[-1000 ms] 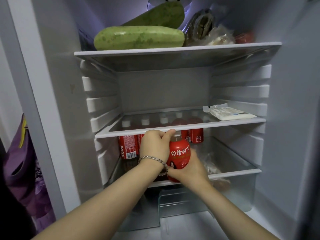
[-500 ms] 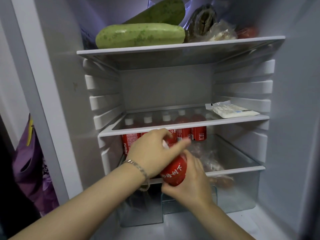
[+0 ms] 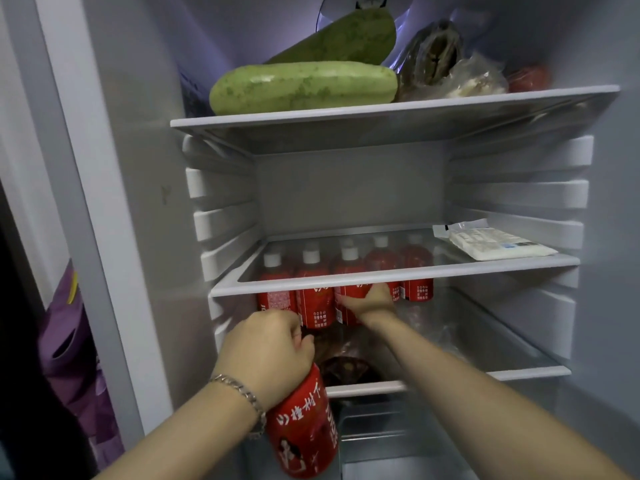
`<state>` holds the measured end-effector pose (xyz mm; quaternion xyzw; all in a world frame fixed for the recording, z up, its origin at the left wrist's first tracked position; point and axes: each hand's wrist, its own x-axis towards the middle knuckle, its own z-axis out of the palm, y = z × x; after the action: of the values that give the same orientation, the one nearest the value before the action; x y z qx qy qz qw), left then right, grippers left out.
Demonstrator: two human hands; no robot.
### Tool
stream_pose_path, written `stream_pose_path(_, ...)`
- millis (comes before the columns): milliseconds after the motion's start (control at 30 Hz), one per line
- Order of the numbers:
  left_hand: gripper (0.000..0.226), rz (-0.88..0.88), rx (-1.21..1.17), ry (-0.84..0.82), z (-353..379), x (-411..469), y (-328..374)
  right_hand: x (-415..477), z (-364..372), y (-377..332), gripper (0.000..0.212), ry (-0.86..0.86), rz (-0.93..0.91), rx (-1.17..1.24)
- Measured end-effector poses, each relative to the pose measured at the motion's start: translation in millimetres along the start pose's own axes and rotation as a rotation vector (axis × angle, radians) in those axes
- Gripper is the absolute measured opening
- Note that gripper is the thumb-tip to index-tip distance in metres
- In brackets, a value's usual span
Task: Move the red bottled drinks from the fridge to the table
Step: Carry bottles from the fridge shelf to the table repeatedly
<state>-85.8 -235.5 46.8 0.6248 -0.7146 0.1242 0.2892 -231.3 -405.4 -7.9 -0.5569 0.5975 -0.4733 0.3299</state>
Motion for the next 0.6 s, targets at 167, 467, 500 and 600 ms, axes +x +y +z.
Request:
stream_pose_path(167, 0.038, -0.002, 0.033, -0.009, -3.1, 5.4, -2.4, 2.6, 2.2, -13.3, 0.044, 0.05, -0.037, -0.004)
stream_pose_path(467, 0.038, 0.05, 0.059, -0.045, 0.4, 11.0, 6.9, -72.4, -25.9, -8.4, 0.063, 0.118, 0.048, 0.454)
stream_pose_path(500, 0.038, 0.065, 0.058, -0.062, 2.3, 10.0, 10.1, -79.4, -30.3, -7.2, 0.059, 0.083, 0.131, 0.631)
stream_pose_path(600, 0.04, 0.094, 0.029, -0.101, 6.6, 7.9, 17.9, -94.5, -38.1, -2.1, 0.058, 0.105, 0.179, 0.768)
